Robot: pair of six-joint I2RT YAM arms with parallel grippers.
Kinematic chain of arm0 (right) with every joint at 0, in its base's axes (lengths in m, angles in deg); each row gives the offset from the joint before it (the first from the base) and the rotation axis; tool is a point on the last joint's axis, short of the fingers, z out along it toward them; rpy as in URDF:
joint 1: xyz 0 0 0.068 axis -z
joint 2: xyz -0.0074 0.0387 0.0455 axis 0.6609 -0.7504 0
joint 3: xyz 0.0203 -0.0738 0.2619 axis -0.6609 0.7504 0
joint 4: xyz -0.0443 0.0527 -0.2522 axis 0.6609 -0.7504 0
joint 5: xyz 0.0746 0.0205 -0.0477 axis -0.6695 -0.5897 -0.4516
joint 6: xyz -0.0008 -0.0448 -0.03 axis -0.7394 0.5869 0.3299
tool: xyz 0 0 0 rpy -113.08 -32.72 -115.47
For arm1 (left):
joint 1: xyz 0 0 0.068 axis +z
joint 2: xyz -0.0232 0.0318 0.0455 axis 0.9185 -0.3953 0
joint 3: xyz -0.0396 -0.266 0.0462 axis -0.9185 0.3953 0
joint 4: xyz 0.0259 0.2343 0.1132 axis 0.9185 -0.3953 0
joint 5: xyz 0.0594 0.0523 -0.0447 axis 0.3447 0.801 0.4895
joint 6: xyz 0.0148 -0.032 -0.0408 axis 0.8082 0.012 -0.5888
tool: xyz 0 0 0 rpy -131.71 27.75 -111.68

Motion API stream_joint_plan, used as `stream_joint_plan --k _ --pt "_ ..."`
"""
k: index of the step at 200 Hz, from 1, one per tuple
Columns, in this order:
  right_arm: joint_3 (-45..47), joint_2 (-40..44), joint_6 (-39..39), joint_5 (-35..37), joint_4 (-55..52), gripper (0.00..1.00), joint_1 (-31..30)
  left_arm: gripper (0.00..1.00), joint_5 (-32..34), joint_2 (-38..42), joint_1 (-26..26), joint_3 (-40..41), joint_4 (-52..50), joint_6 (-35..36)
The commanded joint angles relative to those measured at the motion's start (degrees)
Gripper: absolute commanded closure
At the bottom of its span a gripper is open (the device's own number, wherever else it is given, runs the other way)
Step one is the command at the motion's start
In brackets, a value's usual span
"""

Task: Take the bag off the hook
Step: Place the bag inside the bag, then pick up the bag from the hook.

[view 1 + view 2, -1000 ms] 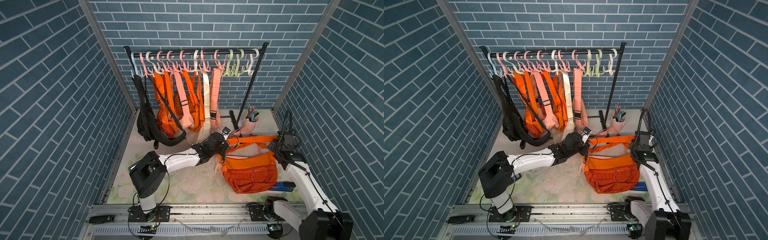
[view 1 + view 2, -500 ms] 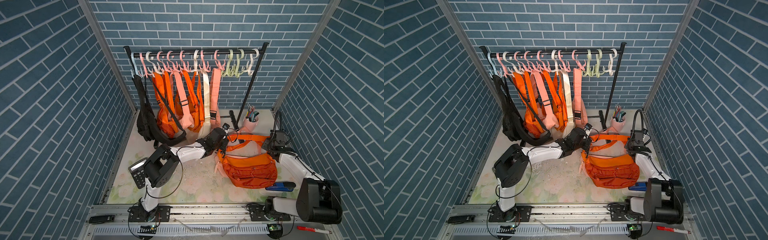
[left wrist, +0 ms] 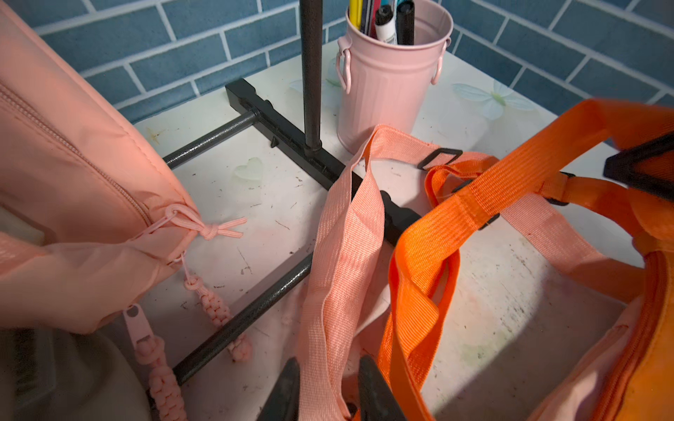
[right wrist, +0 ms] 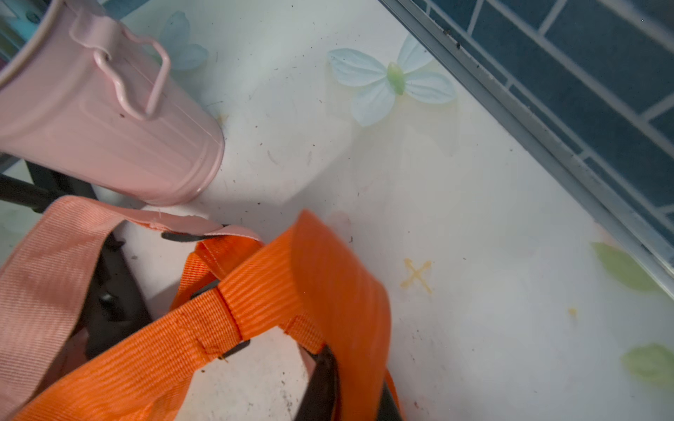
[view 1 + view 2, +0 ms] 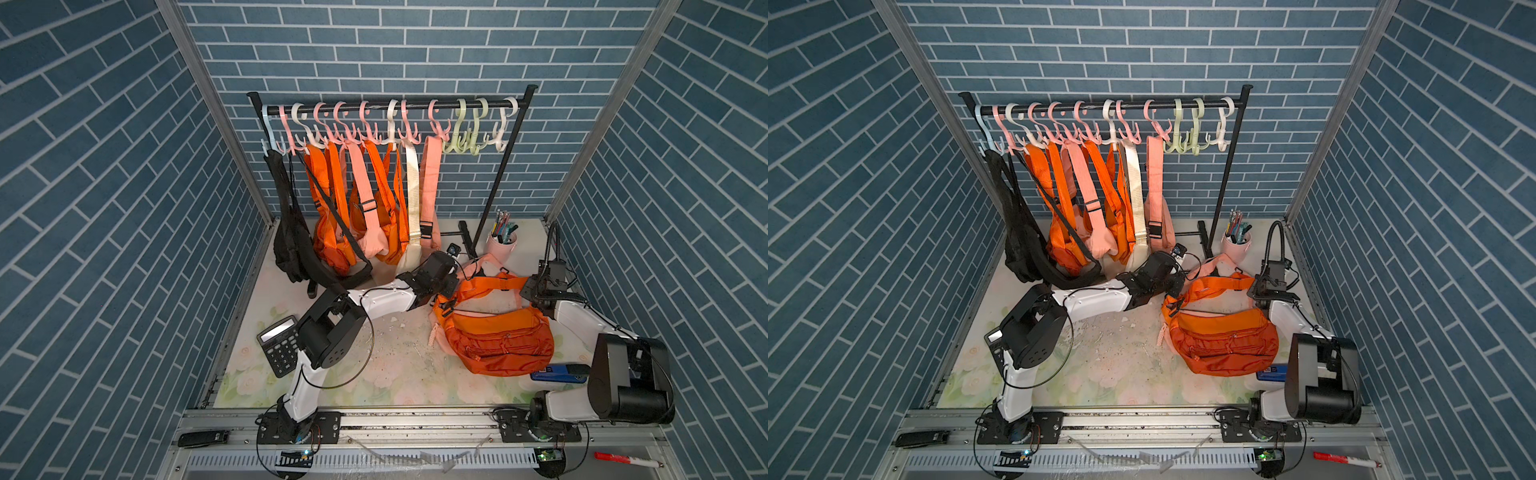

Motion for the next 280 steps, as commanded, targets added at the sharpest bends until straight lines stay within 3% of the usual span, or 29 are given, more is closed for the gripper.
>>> stream_joint_plan --k 1,33,76,92,138,208,246,280 --pt "-1.6 0.4 1.3 -2.3 0.0 0.61 0.4 0.63 0.0 1.1 0.6 -1.2 -2.0 -0.4" --pt "-2.5 2.6 1.6 -2.5 -2.6 0.39 0.5 0.53 1.0 5.6 0.6 0.9 -1.8 0.1" --pt "-2.9 7.6 2.6 -2.4 -5.7 0.28 0.7 0.42 2.7 13.9 0.6 4.8 -1.5 0.2" --pt "-3.3 10.0 2.8 -2.4 -7.3 0.16 0.7 0.37 3.0 17.4 0.6 6.4 -1.5 0.0" --pt "-5.2 17.8 4.0 -3.7 -12.5 0.16 0.7 0.28 4.0 27.8 0.6 10.7 -3.0 0.1" --pt "-5.6 27.9 4.7 -9.8 -13.6 0.21 -0.5 0.26 7.6 41.7 0.6 15.0 -12.3 5.0" --pt "-7.1 29.6 5.5 -10.5 -14.0 0.21 -4.3 0.26 9.5 47.9 0.6 15.8 -19.7 8.6" --pt "-10.5 25.3 6.5 -7.6 -15.0 0.21 -11.6 0.25 11.1 52.5 0.6 16.3 -25.3 12.8"
